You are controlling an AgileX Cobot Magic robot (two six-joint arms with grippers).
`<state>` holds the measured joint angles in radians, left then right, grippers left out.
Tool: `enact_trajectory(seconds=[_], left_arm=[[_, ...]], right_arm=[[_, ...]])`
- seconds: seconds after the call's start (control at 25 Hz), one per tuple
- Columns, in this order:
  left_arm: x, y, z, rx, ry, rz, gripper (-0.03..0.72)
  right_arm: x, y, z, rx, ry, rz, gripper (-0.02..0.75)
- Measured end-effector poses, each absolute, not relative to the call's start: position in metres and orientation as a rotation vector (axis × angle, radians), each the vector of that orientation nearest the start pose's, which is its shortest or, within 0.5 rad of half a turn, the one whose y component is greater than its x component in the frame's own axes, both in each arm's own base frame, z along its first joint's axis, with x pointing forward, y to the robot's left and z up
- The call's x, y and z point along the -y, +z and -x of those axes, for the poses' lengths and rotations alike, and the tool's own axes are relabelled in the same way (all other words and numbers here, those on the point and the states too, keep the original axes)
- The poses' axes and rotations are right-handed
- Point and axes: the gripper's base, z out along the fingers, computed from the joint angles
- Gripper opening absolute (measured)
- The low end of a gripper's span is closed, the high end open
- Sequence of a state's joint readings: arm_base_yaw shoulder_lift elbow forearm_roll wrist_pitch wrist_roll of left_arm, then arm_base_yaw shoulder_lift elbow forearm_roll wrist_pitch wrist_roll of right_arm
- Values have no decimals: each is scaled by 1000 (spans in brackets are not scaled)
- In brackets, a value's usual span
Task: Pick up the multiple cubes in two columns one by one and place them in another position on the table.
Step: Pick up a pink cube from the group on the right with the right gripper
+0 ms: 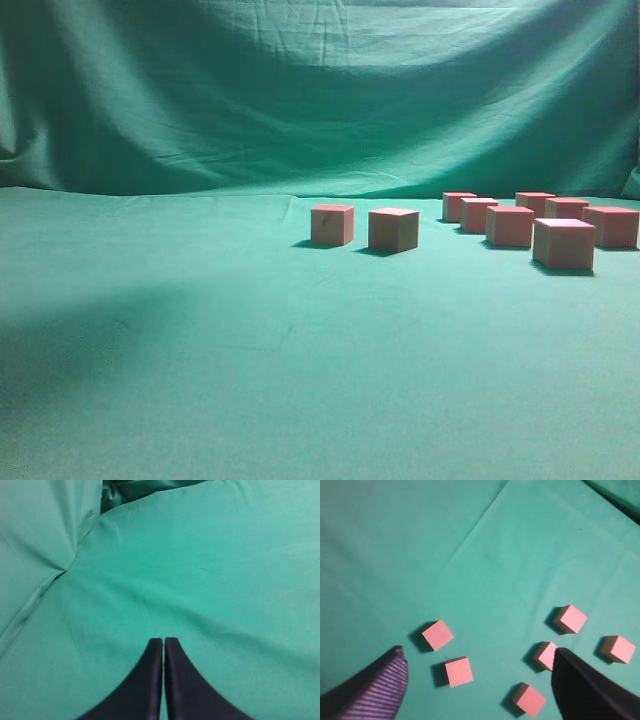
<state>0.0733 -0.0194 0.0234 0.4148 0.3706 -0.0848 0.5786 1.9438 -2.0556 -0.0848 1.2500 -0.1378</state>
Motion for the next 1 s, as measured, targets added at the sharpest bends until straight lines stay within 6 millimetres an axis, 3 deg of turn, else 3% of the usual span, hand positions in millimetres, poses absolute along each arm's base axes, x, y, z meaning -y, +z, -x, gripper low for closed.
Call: enact_trajectory(seconds=[0.2, 0.36, 0.48, 0.64, 0.76, 0.84, 0.96, 1.0], left_arm=[[-17, 176, -51, -1842, 399, -109, 0], [-17, 176, -51, -1842, 399, -109, 0], [-17, 176, -51, -1842, 399, -109, 0], [-17, 176, -51, -1842, 399, -109, 0], [-17, 176, -51, -1842, 399, -109, 0], [-17, 176, -51, -1842, 399, -109, 0], [-17, 176, -51, -1842, 399, -109, 0], [-17, 176, -51, -1842, 399, -109, 0]], right_arm=[[-200, 411, -324, -2420, 102, 727, 585], [-163, 409, -301, -2508, 98, 569, 585], [-133, 385, -291, -2630, 61, 436, 585], [-106, 335, -280, -2821, -13, 321, 585], [-100, 295, -273, -2921, -12, 259, 585], [-100, 272, -271, -2922, 24, 228, 524], [-104, 249, -275, -2874, 78, 186, 531], [-105, 241, -278, -2864, 84, 184, 479]])
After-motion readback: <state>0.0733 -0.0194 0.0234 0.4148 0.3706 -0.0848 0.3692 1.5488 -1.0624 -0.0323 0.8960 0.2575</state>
